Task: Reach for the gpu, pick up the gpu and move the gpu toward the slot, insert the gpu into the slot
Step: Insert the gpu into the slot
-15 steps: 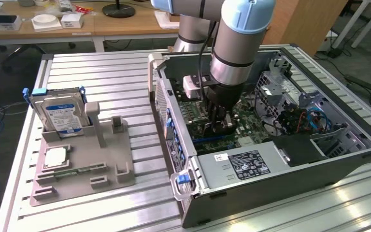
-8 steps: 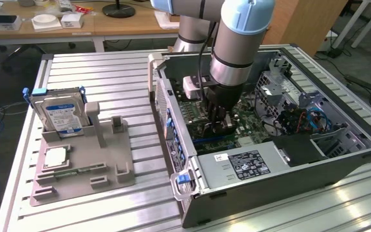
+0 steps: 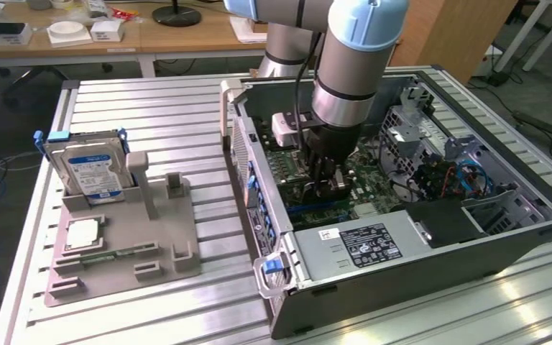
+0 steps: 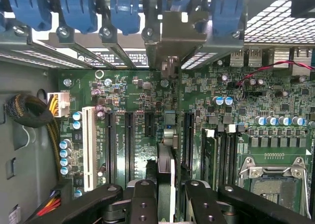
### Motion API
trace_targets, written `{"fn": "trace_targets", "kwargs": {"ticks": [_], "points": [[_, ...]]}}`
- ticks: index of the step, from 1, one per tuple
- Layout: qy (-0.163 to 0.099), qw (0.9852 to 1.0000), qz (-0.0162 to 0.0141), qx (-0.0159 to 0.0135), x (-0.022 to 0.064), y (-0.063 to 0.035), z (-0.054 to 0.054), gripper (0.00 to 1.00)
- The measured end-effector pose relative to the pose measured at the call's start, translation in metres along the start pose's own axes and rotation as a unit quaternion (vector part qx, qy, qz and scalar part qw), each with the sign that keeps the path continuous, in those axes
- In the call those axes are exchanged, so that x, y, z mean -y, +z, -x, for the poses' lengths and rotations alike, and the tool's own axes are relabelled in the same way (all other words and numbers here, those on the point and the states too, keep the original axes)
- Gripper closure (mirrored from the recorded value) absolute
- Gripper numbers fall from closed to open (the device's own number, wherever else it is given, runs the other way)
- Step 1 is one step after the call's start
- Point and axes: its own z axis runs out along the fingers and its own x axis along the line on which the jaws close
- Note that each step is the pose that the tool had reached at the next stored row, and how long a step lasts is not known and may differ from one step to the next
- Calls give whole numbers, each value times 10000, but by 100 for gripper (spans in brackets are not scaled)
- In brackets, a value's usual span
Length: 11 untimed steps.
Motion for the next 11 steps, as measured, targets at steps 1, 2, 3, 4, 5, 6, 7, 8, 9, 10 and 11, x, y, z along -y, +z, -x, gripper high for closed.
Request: {"fn": "trace_targets", "kwargs": {"ticks": [1,2,3,4,5,6,7,8,9,10,11], "points": [[0,10000,0,0,0,0,0,73],[0,10000,0,0,0,0,0,73],[0,10000,0,0,0,0,0,73],[0,10000,0,-1,0,1,0,73],[0,10000,0,0,0,5,1,73],[0,10000,-1,1,0,15,1,73],[-1,10000,-1,1,0,24,1,73],[0,10000,0,0,-1,26,0,73],[0,10000,0,0,-1,26,0,73],[0,10000,0,0,-1,26,0,73],[0,10000,0,0,-1,26,0,73]]}}
